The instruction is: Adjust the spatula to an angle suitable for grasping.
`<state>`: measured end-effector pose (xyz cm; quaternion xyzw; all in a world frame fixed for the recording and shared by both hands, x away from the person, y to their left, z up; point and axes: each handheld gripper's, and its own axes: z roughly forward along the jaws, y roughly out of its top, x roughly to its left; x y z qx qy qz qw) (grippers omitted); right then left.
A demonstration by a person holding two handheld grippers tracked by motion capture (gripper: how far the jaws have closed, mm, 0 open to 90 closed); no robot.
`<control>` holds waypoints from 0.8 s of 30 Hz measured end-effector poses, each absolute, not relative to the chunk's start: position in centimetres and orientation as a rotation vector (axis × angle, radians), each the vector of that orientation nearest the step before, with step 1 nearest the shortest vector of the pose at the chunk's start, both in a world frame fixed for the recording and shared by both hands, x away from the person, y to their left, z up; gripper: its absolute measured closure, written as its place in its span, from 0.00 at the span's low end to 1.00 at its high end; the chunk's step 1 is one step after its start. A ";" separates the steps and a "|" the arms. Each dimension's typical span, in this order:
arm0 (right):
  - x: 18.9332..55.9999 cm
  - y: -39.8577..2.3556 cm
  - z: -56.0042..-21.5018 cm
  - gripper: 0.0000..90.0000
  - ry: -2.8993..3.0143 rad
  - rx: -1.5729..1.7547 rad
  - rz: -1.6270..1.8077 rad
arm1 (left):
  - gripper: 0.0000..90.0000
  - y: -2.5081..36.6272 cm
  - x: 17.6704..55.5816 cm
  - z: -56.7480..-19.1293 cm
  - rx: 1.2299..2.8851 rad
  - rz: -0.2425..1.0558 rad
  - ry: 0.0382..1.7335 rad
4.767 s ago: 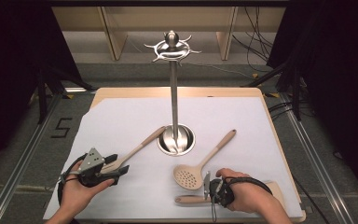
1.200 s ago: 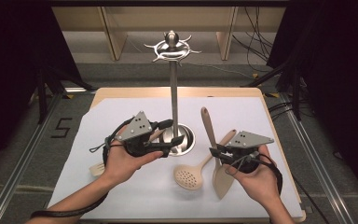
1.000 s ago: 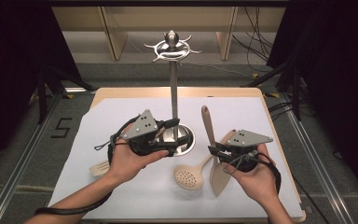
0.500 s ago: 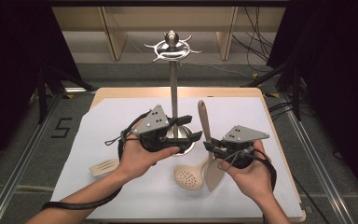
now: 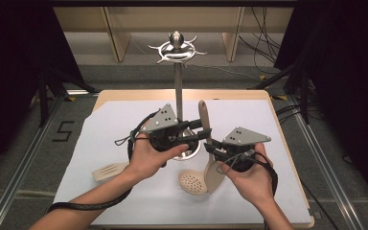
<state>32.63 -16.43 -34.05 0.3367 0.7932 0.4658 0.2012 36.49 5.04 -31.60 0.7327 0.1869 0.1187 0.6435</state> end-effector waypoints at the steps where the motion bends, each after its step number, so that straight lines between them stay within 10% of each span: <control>1: 32.8 -16.4 -34.0 0.88 2.213 0.906 1.296 | 0.73 5.1 36.5 -31.6 1.666 0.270 0.429; 24: 32.1 -16.7 -33.8 0.64 2.120 0.765 1.368 | 0.83 8.2 38.2 -29.0 1.699 0.251 0.296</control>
